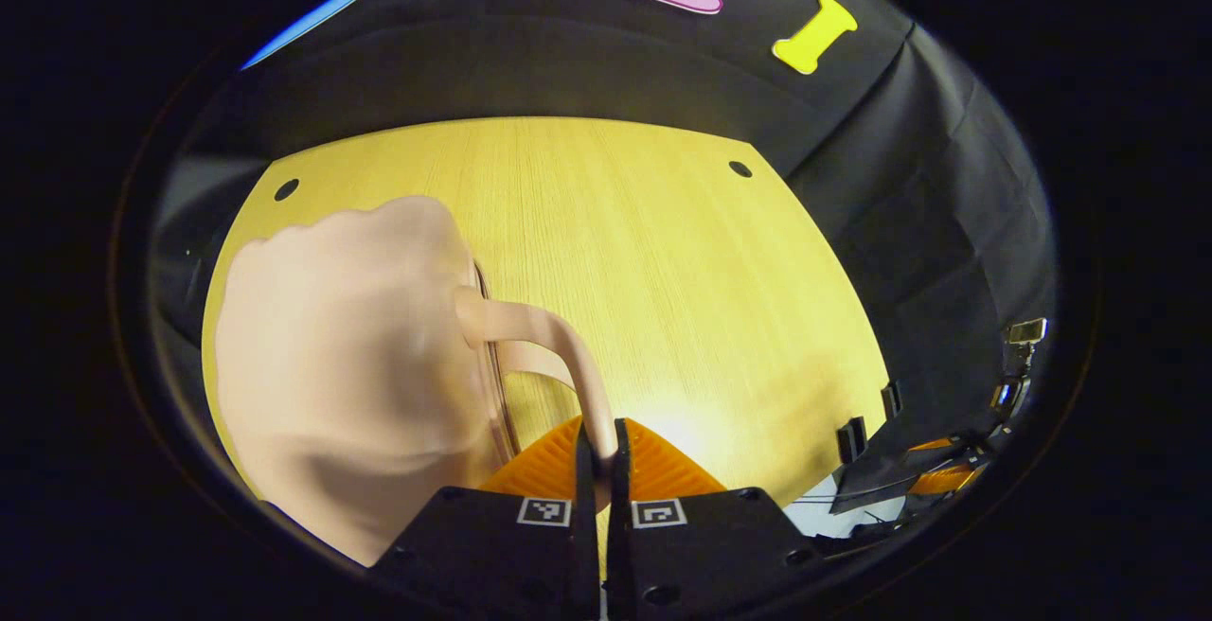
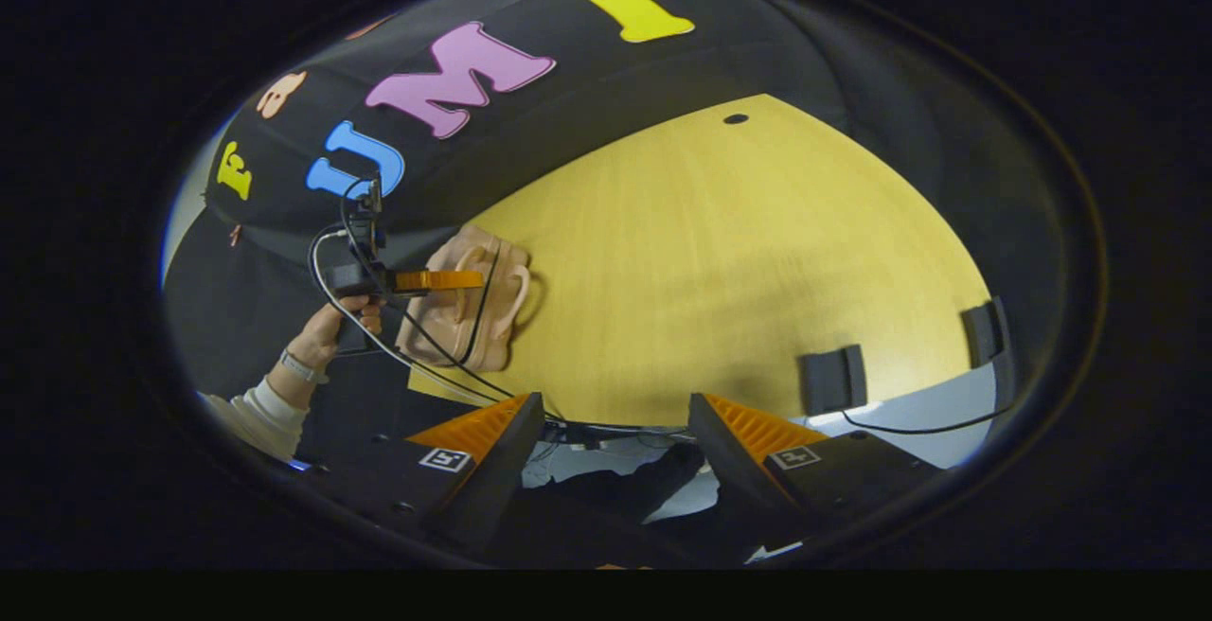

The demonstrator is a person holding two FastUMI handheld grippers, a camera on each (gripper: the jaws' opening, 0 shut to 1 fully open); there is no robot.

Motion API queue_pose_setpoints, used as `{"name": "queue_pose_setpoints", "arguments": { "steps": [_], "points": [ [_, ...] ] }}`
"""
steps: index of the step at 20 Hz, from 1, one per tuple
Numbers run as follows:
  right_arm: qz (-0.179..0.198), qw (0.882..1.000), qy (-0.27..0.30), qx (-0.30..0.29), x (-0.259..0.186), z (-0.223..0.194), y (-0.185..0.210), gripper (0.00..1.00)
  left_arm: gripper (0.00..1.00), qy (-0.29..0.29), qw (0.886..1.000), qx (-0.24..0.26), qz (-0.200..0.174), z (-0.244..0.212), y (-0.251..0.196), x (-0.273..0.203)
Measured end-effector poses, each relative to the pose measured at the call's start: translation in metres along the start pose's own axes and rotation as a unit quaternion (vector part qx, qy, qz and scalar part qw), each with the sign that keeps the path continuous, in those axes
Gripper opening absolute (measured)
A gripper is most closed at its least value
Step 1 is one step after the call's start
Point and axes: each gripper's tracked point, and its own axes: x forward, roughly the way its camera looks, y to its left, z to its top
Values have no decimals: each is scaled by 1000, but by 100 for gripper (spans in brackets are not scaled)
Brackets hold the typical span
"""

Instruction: First open the suitcase, pack the skin care products into it, and then close the suitcase.

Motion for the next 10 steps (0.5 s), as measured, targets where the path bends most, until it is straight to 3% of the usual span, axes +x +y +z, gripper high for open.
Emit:
{"name": "queue_pose_setpoints", "arguments": {
  "steps": [1,3,5,7,8,10],
  "points": [
    [-4,1000,-7,2,-8,-2,-9,97,13,8,1000,-7,11,-6,0,4],
    [-2,1000,-11,-5,-21,-6,-19,97,38,4,999,-7,54,-11,4,11],
    [-1,999,-15,-30,-32,-5,-25,97,53,-13,998,1,67,-16,-13,15],
    [5,998,-19,-67,-41,-1,-27,97,82,-43,995,20,89,-11,-35,2],
    [9,996,-26,-89,-45,4,-25,97,89,-66,993,31,92,-8,-51,-10],
    [11,990,-47,-134,-52,20,-21,97,89,-125,988,47,79,5,-92,-42]
  ]
}}
